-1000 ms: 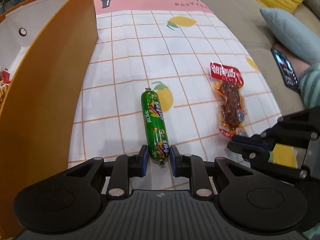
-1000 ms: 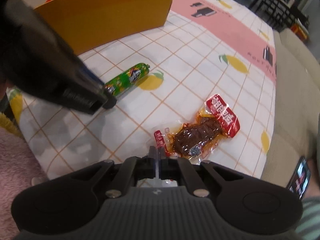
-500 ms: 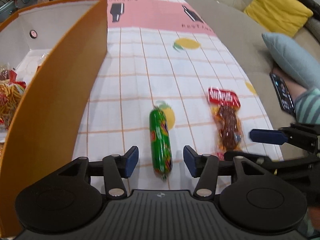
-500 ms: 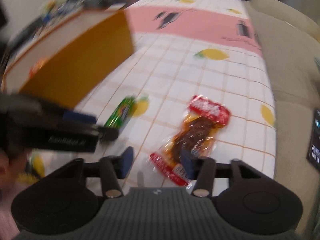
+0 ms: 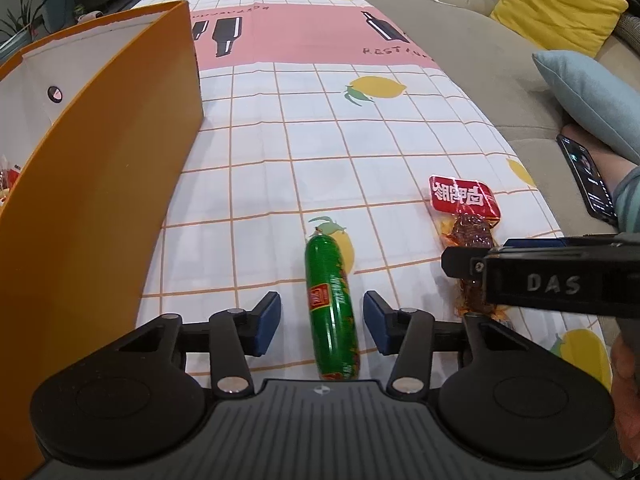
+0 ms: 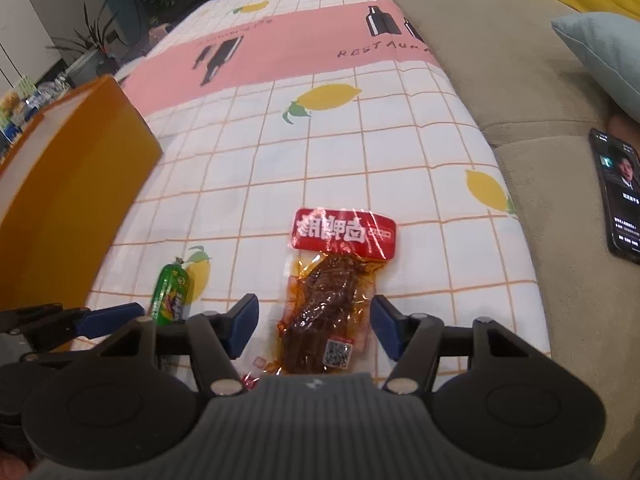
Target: Organize snacks
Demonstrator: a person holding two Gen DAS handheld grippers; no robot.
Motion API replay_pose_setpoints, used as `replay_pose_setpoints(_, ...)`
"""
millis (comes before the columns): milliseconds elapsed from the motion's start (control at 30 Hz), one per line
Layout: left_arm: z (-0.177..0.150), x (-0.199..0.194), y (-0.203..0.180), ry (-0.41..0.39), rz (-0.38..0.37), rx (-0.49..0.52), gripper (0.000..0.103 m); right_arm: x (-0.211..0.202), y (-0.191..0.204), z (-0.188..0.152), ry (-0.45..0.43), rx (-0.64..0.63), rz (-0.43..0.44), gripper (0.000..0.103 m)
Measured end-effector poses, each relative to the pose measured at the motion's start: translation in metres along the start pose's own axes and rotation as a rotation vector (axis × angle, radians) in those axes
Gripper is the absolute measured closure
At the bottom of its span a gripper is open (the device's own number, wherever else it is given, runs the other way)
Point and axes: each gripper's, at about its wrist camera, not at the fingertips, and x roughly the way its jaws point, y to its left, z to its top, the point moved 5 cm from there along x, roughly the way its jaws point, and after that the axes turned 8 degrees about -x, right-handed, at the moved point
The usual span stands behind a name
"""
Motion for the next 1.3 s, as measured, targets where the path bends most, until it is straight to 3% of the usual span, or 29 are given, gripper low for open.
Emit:
replay_pose_setpoints(267, 0.001, 0.001, -0.002, -0.021, 0.006, 0.024, 0.052, 0.01, 0.006, -0.002, 0.019, -0.097, -0.072, 0.038)
replay_pose_setpoints(400, 0.002, 0.001, -0.003, -0.023, 0.011, 0.035, 0.063, 0.011, 0.013, -0.005, 0.023, -0.168, -0.111, 0.04)
replay_pose_setpoints(500, 0.002, 0.001, -0.002, -0.028, 0.022, 0.046, 0.077, 0.011, 0.015, -0.004, 0.02, -0.178, -0.102, 0.043)
replay_pose_setpoints(900, 0.006, -0.007, 0.007, -0.033, -0.001, -0.012, 0.078, 0.006, 0.023, -0.003, 0.001, -0.216, -0.069, 0.047)
replay_pose_setpoints(1300, 0.02, -0.045, 0.01, -0.06, -0.059, -0.091, 0.078, -0.016, 0.03, 0.002, -0.065, -0.208, -0.021, 0.049)
